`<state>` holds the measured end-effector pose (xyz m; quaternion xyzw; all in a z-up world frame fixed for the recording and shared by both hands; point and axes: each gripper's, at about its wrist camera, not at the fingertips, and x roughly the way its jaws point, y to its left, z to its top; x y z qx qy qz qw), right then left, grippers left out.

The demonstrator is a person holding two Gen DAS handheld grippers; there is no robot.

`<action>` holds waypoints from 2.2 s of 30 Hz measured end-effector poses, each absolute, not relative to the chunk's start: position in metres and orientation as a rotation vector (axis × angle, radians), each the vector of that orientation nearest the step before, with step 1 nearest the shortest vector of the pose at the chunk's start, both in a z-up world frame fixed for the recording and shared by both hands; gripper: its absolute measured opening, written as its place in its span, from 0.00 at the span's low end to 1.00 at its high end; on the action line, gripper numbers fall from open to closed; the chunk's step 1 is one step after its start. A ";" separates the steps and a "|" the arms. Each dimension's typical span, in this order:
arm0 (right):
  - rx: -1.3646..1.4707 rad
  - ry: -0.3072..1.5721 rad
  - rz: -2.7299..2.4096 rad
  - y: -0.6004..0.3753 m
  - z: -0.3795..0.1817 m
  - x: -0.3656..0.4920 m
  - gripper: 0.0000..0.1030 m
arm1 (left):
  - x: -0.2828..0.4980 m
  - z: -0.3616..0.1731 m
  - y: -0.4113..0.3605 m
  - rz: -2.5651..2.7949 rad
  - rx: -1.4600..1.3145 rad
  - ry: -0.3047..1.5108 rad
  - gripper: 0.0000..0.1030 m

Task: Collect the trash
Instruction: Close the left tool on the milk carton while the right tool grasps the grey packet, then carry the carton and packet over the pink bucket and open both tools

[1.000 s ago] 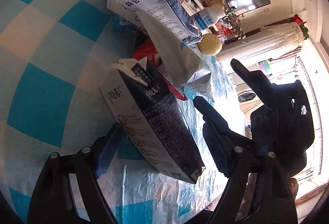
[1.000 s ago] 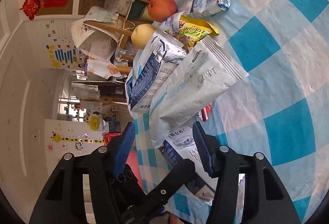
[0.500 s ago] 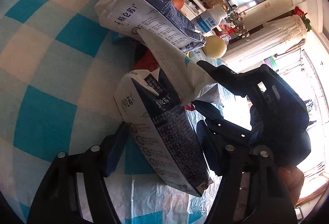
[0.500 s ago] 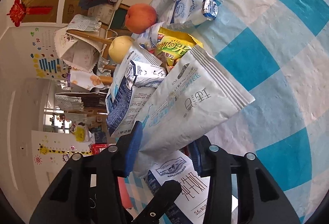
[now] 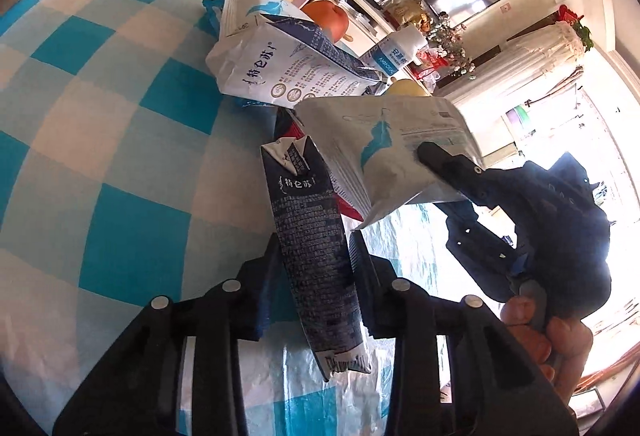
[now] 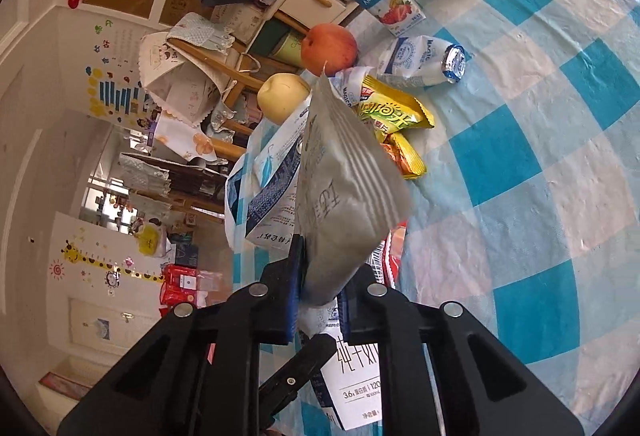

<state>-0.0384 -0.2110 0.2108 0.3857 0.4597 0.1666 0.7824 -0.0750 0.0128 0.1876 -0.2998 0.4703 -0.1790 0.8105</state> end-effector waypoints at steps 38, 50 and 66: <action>0.132 0.791 0.748 0.043 0.301 -0.103 0.13 | -0.219 0.268 0.261 0.343 -0.757 0.375 0.31; 0.076 0.918 0.975 0.229 0.267 -0.074 0.13 | -0.236 0.254 0.324 0.744 -0.794 0.380 0.31; 0.023 0.865 0.750 0.132 0.264 -0.076 0.80 | -0.219 0.245 0.313 0.808 -0.635 0.364 0.72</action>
